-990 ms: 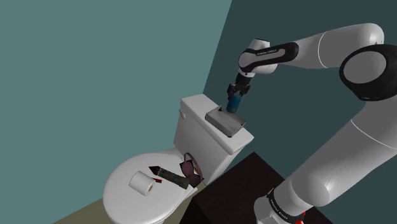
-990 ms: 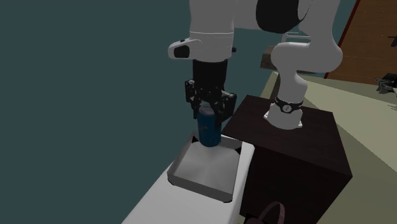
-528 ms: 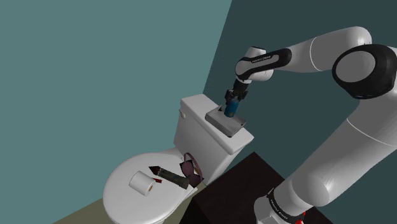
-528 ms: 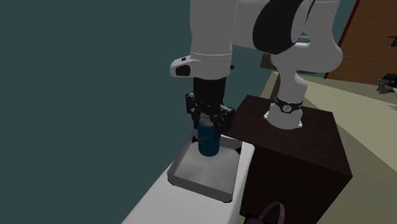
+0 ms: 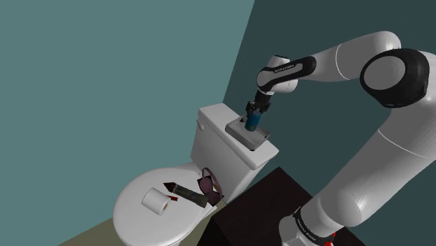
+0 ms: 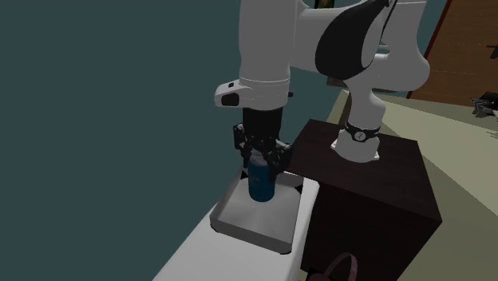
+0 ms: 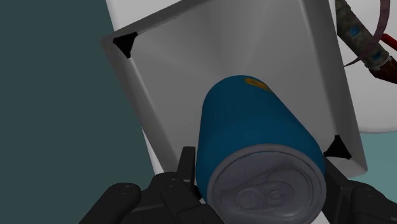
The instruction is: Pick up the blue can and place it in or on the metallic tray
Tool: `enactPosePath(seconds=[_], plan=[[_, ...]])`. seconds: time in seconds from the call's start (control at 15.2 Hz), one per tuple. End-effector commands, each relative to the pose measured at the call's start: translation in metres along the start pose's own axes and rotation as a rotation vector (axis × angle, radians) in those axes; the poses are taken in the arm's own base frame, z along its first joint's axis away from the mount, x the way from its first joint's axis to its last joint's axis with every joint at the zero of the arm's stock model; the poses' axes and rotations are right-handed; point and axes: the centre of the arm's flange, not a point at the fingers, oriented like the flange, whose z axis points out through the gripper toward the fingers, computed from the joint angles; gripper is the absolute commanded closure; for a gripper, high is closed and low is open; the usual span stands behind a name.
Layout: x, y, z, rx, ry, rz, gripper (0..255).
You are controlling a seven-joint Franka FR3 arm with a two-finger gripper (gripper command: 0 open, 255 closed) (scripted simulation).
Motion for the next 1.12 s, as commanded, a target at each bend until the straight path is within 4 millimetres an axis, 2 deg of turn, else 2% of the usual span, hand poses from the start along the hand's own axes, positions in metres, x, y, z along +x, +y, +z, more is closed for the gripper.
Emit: enactPosePath(seconds=[0.0,0.07,0.13,0.46,0.73,1.06], plan=[[0.0,0.0,0.0,0.0,0.001,0.0,255],[0.0,0.0,0.0,0.0,0.001,0.0,255],[0.0,0.0,0.0,0.0,0.001,0.0,0],[0.0,0.0,0.0,0.0,0.001,0.0,0],[0.0,0.0,-0.05,0.0,0.001,0.0,0],[0.0,0.0,-0.05,0.0,0.001,0.0,0]])
